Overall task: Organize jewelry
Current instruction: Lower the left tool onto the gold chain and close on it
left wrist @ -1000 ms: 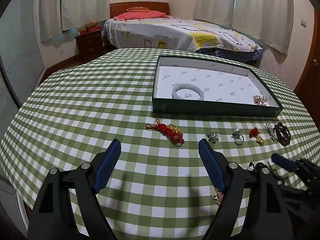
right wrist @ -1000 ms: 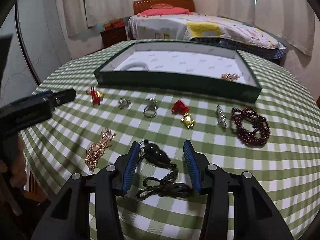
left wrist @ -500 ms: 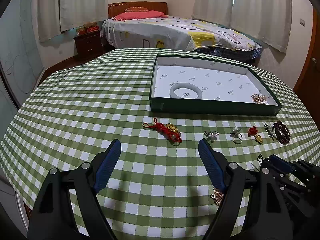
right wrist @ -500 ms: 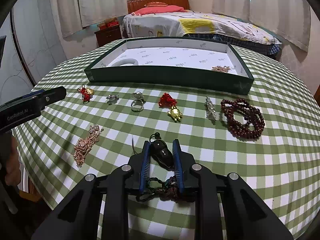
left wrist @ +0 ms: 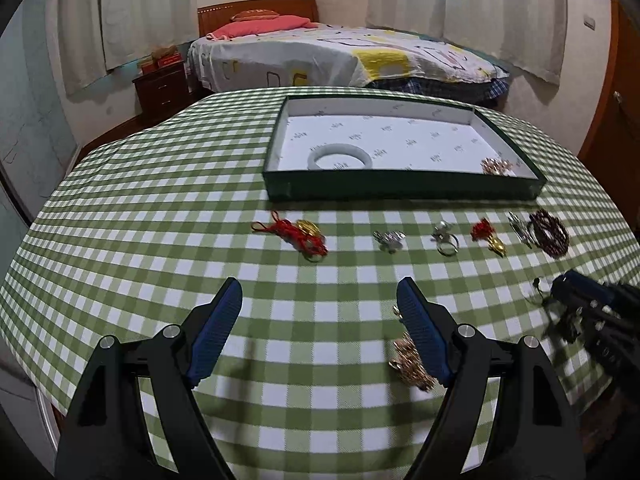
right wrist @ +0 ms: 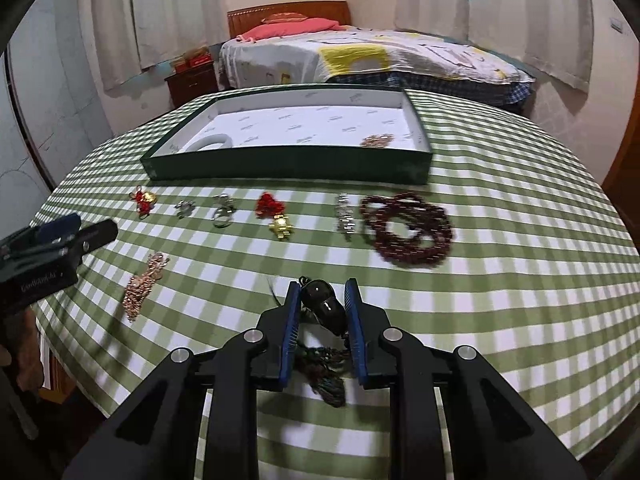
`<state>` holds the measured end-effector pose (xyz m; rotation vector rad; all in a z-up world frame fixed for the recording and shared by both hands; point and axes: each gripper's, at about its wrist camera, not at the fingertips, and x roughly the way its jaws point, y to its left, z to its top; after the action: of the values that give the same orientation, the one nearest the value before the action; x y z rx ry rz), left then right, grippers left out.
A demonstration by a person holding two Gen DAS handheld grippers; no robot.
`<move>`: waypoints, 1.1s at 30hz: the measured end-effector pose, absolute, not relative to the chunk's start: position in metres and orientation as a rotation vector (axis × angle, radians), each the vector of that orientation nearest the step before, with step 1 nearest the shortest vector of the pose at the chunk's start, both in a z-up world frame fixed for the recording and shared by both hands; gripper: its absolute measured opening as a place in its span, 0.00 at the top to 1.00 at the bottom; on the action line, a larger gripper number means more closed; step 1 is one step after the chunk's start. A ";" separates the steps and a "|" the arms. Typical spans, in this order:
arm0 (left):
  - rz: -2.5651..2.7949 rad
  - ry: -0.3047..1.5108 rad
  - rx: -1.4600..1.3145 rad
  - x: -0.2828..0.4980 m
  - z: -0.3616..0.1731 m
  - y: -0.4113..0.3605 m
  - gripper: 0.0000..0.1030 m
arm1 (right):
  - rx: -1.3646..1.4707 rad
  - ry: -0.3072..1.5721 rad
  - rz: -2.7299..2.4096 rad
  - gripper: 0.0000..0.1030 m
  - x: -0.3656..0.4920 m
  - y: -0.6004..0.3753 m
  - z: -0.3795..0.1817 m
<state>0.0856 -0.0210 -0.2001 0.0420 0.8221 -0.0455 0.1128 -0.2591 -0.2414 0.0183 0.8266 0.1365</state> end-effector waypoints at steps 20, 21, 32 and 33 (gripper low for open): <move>-0.093 0.930 0.125 0.078 -0.227 -0.054 0.35 | 0.091 0.804 0.060 0.77 0.097 -0.302 -0.239; -0.096 0.931 0.122 0.079 -0.227 -0.054 0.36 | 0.091 0.804 0.059 0.77 0.097 -0.302 -0.239; -0.269 0.929 0.080 0.073 -0.226 -0.059 0.88 | 0.087 0.806 0.058 0.77 0.097 -0.300 -0.238; -0.270 0.929 0.081 0.073 -0.226 -0.059 0.88 | 0.087 0.808 0.058 0.77 0.098 -0.300 -0.239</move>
<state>0.0731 -0.0594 -0.2260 0.0806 0.9290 -0.2704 0.0976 -0.3002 -0.2385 0.0873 0.8075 0.0580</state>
